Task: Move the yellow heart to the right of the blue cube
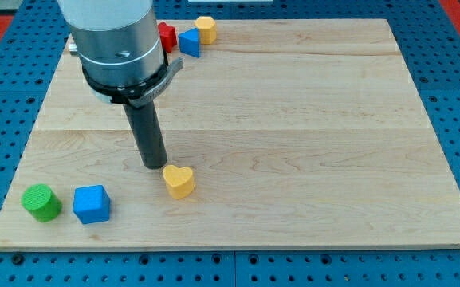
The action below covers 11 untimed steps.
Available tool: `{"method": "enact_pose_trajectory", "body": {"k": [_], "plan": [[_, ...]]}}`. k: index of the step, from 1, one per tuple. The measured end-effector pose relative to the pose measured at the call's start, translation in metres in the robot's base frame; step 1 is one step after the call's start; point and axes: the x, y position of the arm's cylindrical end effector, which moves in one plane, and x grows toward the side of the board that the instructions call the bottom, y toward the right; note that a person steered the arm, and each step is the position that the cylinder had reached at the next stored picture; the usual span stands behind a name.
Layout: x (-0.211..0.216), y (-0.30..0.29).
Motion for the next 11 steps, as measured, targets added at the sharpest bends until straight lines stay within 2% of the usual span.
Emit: {"method": "enact_pose_trajectory", "body": {"k": [1, 3, 4, 8, 9, 10, 11], "plan": [[-0.004, 0.016], [0.027, 0.094], [0.050, 0.075], [-0.007, 0.046], [0.003, 0.038], [0.039, 0.038], [0.042, 0.039]]}}
